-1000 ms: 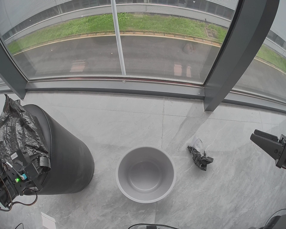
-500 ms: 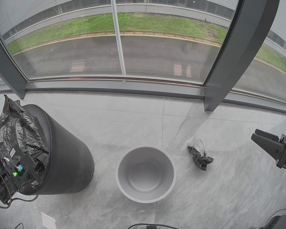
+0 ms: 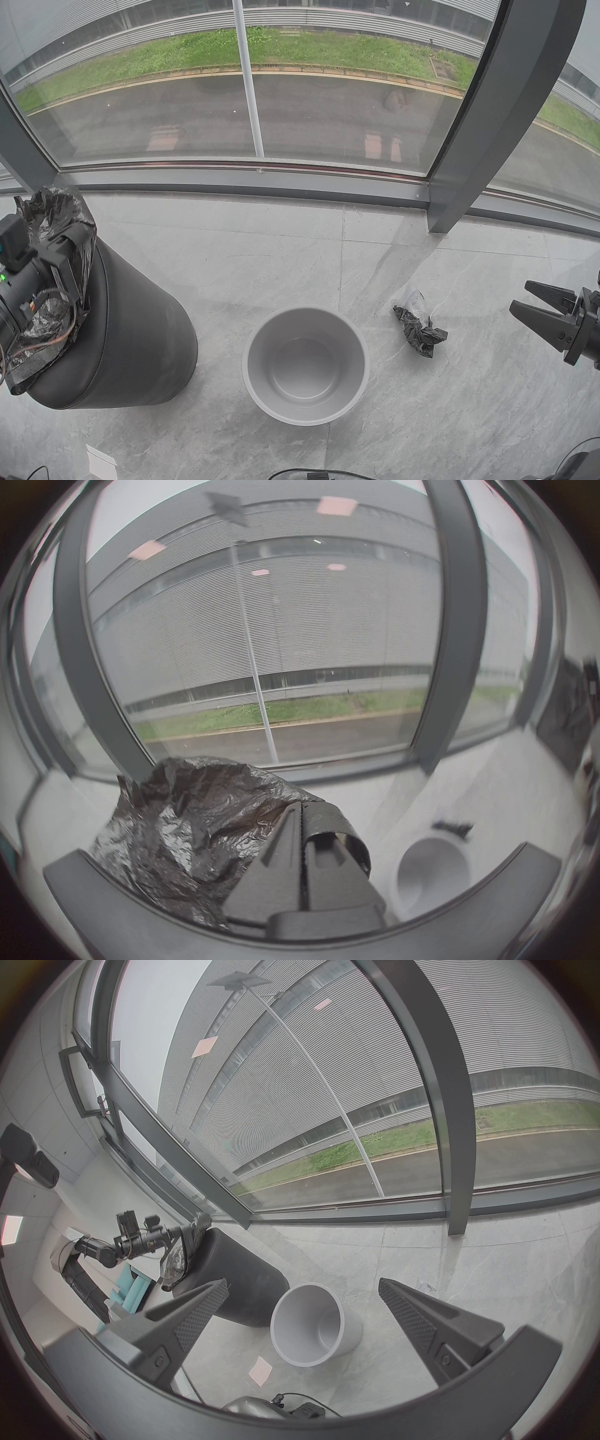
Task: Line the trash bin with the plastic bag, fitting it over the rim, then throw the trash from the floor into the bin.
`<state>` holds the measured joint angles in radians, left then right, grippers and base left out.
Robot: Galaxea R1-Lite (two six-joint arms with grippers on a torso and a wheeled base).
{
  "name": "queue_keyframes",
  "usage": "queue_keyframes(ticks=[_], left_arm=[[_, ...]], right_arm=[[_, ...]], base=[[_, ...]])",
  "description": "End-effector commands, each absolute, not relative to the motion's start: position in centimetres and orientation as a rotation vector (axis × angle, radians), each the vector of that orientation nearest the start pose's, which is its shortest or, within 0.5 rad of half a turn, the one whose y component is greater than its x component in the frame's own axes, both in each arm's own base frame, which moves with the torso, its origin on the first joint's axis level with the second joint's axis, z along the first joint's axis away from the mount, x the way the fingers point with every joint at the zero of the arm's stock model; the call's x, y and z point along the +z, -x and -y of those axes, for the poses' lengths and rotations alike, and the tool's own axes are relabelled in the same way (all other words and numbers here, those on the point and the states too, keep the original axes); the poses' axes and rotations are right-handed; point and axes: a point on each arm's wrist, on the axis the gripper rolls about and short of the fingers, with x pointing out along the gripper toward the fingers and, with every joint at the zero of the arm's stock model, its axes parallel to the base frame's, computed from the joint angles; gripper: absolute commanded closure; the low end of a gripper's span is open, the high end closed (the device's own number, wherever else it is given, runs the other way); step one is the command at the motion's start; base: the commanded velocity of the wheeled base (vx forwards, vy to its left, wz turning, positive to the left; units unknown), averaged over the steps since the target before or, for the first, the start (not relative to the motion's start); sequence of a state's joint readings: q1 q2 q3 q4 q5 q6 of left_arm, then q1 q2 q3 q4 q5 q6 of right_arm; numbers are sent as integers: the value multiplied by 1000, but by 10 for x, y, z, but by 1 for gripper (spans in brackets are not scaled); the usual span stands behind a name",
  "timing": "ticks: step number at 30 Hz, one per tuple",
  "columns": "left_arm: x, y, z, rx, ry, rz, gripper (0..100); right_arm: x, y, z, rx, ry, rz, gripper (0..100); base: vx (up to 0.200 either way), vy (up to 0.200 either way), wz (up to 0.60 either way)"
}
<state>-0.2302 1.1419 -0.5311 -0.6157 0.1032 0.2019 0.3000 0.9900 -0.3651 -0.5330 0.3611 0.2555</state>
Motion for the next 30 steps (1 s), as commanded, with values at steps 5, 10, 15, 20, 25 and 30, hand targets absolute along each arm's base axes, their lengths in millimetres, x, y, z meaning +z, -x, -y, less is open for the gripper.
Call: queue_keyframes(ticks=[5,10,15,20,25,30], left_arm=[[284,-163,54,-394,295,135,100],[278,-155,55,-418,351,84,100],[286,-138,57,-487,520,82,100],[294,-130,59,-571,606,71,100],[309,-131,61,-657,695,56,100],[326,-127,62,-740,779,37,100]], right_arm=[[193,-154,-67,700,-217,-205,0],[188,-145,-65,710,-215,-161,0],[193,-138,-62,716,-215,-125,0],[192,-139,-64,723,-206,-129,0],[189,-143,-83,803,-144,-154,0],[196,-163,-117,732,-129,-159,0]], base=[[0,0,0],[0,0,0],[0,0,0],[0,0,0],[0,0,0],[0,0,0]])
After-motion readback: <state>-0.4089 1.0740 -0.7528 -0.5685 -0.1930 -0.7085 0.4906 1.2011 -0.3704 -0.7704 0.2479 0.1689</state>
